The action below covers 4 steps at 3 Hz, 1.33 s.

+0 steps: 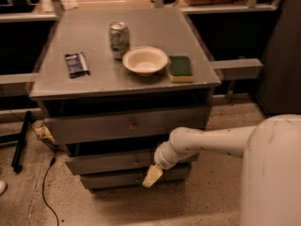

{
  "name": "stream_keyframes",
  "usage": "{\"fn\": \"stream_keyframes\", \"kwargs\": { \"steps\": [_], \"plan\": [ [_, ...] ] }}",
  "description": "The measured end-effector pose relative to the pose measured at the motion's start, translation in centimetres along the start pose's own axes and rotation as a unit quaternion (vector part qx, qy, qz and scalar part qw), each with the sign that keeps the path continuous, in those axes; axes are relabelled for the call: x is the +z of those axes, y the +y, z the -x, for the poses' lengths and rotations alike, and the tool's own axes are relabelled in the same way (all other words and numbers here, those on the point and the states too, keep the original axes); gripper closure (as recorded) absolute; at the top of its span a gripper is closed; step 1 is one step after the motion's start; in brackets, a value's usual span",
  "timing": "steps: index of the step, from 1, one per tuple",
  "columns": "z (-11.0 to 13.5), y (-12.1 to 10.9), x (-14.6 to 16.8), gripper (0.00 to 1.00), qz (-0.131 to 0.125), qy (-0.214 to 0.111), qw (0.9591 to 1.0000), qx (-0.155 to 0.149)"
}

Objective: Open middle drawer

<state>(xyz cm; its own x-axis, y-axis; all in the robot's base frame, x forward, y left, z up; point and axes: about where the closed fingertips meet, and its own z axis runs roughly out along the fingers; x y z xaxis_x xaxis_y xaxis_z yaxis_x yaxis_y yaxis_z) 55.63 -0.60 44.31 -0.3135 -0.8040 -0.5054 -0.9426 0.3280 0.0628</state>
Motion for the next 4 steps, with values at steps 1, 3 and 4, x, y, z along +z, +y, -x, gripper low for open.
{"fn": "stream_keyframes", "kwargs": {
  "steps": [1,3,4],
  "plan": [
    [-0.5,4.8,-3.1,0.0,0.031,0.005,0.9995,0.006],
    [-1.6,10.9,-7.3,0.0,0.068,0.016,0.9975,0.011],
    [-0.9,9.2,-6.5,0.0,0.051,0.005,0.9986,0.008]
  ]
}}
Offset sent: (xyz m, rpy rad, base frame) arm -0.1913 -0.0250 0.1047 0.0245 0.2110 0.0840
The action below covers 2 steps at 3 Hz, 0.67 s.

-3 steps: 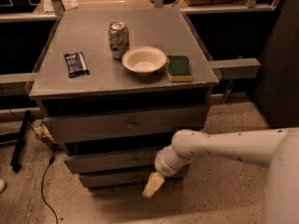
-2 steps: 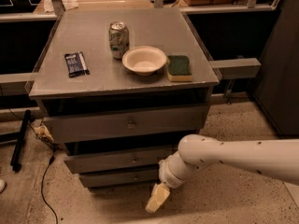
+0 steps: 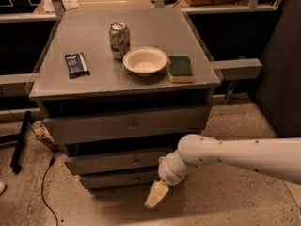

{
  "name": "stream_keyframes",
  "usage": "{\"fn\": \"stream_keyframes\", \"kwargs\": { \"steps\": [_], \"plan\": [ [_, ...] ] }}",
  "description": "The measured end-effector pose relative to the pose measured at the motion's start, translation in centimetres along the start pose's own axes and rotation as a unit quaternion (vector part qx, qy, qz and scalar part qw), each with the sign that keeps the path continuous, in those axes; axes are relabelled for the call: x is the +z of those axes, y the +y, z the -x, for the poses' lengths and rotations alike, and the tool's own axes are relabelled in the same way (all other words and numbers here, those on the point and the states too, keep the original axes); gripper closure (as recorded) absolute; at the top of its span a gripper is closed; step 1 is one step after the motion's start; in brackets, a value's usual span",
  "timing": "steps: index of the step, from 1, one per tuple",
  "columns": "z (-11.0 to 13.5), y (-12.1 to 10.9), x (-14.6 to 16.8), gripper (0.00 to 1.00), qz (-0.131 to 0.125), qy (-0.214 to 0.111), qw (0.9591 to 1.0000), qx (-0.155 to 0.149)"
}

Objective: Open middle drawer

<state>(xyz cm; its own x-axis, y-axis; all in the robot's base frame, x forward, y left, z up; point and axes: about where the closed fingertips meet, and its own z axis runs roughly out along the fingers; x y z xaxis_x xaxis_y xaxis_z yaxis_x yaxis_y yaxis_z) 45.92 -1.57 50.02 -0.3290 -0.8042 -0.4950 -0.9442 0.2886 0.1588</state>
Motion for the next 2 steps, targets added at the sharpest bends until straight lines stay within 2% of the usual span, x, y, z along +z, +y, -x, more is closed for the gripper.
{"fn": "stream_keyframes", "kwargs": {
  "steps": [1,2],
  "plan": [
    [0.7,-1.9,0.5,0.0,-0.016,-0.004,0.9999,-0.003],
    [1.8,-5.0,1.4,0.0,-0.029,0.002,0.9995,-0.011]
  ]
}}
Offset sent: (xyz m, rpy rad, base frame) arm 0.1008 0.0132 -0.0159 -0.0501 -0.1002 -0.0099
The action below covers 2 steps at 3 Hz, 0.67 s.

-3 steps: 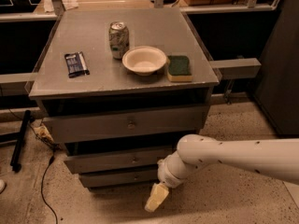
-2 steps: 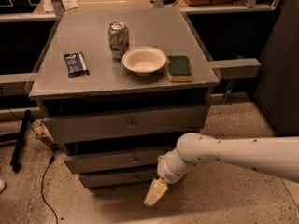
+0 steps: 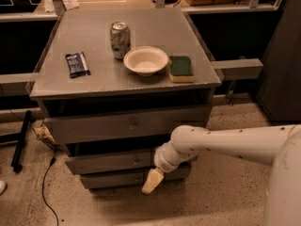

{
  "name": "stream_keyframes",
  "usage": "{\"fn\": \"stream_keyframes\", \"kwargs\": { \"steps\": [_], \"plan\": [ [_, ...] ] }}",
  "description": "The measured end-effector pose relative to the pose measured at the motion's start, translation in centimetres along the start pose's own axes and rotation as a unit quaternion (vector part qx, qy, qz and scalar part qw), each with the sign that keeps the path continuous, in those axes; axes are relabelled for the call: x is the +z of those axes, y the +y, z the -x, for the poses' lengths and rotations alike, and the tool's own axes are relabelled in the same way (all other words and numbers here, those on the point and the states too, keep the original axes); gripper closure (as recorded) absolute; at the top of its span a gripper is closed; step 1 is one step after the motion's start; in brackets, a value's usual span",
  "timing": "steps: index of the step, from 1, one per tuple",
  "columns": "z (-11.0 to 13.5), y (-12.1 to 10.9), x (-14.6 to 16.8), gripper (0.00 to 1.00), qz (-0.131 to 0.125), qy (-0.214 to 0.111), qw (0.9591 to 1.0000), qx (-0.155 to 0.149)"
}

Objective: Open middle drawer

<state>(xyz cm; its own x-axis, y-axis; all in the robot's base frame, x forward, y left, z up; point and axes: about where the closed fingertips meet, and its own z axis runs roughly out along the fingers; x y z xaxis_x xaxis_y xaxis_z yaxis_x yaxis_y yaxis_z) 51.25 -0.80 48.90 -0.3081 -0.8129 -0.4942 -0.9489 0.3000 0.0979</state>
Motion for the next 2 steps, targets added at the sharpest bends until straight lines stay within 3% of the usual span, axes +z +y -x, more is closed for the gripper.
{"fn": "stream_keyframes", "kwargs": {
  "steps": [2],
  "plan": [
    [2.1,-5.9,1.6,0.0,-0.019,0.01,0.9997,-0.01]
  ]
}}
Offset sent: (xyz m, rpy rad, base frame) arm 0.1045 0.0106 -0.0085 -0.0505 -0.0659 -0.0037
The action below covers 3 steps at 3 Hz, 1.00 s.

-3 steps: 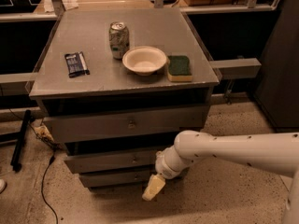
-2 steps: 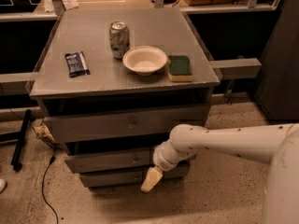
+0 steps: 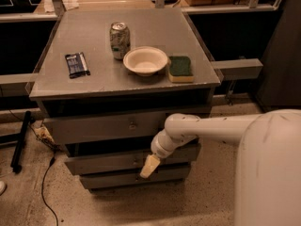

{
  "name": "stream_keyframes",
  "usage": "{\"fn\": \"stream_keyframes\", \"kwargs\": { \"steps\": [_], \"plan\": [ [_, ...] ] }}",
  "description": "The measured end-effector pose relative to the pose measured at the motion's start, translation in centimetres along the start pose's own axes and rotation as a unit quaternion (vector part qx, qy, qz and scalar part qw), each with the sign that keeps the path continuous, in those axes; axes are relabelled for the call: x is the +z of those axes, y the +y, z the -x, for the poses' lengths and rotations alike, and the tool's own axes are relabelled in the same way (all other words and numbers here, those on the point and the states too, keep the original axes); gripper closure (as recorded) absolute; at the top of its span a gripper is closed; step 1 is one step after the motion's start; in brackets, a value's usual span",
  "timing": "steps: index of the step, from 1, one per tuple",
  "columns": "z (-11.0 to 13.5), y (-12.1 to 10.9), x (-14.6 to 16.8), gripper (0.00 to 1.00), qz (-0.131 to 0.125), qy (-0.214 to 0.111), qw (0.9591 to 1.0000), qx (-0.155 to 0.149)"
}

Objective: Open middle drawer

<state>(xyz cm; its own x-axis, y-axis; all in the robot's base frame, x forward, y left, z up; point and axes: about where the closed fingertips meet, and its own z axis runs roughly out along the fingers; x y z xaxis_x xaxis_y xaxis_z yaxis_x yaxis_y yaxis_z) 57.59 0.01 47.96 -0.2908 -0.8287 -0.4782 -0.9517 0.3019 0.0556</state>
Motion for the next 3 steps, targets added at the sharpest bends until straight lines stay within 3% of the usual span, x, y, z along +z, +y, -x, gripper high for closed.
{"fn": "stream_keyframes", "kwargs": {
  "steps": [1,2,3],
  "plan": [
    [0.0,-1.6,1.8,0.0,0.004,0.013,0.9999,0.004],
    [-1.4,-1.6,4.0,0.0,0.019,0.038,0.999,0.015],
    [-4.2,-0.2,4.5,0.0,0.037,0.075,0.9961,0.03]
  ]
}}
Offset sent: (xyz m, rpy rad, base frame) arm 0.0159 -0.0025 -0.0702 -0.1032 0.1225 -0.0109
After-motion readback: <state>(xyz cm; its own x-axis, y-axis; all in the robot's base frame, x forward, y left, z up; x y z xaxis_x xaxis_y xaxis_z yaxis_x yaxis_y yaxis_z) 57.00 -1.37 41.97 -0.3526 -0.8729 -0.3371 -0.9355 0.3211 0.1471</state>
